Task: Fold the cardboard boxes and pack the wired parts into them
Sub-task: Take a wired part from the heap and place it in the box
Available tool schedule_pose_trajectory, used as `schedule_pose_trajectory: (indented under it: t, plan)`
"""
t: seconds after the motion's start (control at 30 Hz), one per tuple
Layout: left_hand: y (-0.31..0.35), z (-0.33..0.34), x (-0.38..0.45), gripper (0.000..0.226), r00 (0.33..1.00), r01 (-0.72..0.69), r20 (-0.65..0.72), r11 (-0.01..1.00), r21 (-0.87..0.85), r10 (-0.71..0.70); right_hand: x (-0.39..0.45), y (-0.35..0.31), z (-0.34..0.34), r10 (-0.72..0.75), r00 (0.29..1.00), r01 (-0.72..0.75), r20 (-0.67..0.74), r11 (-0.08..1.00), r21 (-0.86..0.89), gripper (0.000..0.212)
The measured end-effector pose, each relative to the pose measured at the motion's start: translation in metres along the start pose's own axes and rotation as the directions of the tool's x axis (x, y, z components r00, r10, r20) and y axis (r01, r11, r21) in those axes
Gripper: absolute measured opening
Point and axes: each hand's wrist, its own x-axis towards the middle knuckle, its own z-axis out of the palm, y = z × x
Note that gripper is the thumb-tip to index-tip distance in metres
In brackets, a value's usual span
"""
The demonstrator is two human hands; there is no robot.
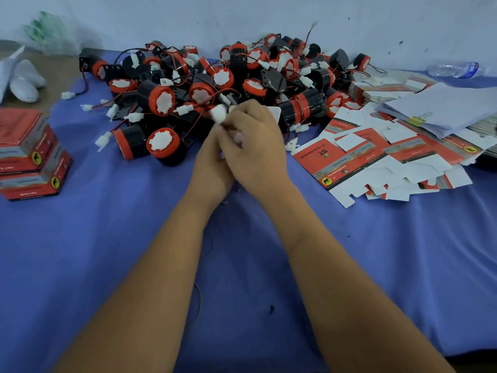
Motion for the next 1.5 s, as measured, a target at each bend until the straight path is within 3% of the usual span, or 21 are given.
schedule_pose_trajectory:
  t: [0.07, 0.17, 0.3, 0.43, 0.57, 0.67, 0.83, 1.0, 1.13, 1.23, 1.5]
  plan:
    - [0.001, -0.002, 0.0, 0.032, 0.997, 0.079, 0.018, 0.99, -0.119, -0.078, 0.001, 0.004, -0.012, 0.106, 0.994, -0.103, -0.032, 0.992, 0.068, 0.007]
    - [0.003, -0.005, -0.001, 0.051, 0.997, 0.083, 0.012, 0.994, -0.074, -0.082, 0.001, 0.01, -0.03, 0.207, 0.976, -0.19, -0.068, 0.96, 0.204, 0.019]
    - [0.003, -0.007, 0.0, 0.056, 0.997, 0.071, -0.004, 0.997, -0.009, -0.071, 0.002, 0.016, -0.04, 0.308, 0.951, -0.287, -0.026, 0.911, 0.296, 0.013]
    - [0.002, -0.009, 0.0, 0.043, 0.996, 0.093, 0.006, 0.994, -0.065, -0.093, -0.001, 0.024, -0.036, 0.29, 0.952, -0.299, 0.099, 0.95, 0.094, 0.011]
    - [0.003, -0.009, 0.0, 0.021, 0.999, 0.021, -0.048, 0.999, 0.035, -0.019, -0.001, 0.03, -0.036, 0.272, 0.953, -0.266, 0.135, 0.962, -0.06, 0.01]
    - [0.002, -0.01, 0.001, 0.015, 0.994, -0.078, -0.068, 0.983, 0.163, 0.09, -0.001, 0.034, -0.04, 0.302, 0.936, -0.293, 0.18, 0.953, -0.08, 0.009]
    - [-0.003, -0.013, 0.004, 0.01, 0.991, -0.114, -0.035, 0.944, 0.31, 0.131, 0.001, 0.037, -0.047, 0.268, 0.943, -0.261, 0.196, 0.964, -0.058, 0.012]
    - [-0.006, -0.013, 0.005, 0.006, 0.988, -0.096, -0.079, 0.919, 0.382, 0.136, 0.002, 0.036, -0.054, 0.329, 0.937, -0.345, 0.117, 0.924, 0.166, 0.008]
    - [-0.003, -0.012, 0.004, 0.007, 0.99, -0.083, -0.073, 0.93, 0.359, 0.117, 0.003, 0.034, -0.058, 0.417, 0.895, -0.445, 0.158, 0.844, 0.3, 0.011]
    - [-0.002, -0.011, 0.003, 0.011, 0.991, -0.065, -0.083, 0.936, 0.345, 0.1, 0.005, 0.035, -0.063, 0.401, 0.888, -0.446, 0.225, 0.868, 0.216, 0.017]
    - [-0.002, -0.009, 0.002, 0.015, 0.99, -0.065, -0.093, 0.932, 0.357, 0.105, 0.009, 0.037, -0.075, 0.235, 0.919, -0.215, 0.316, 0.972, -0.097, 0.012]
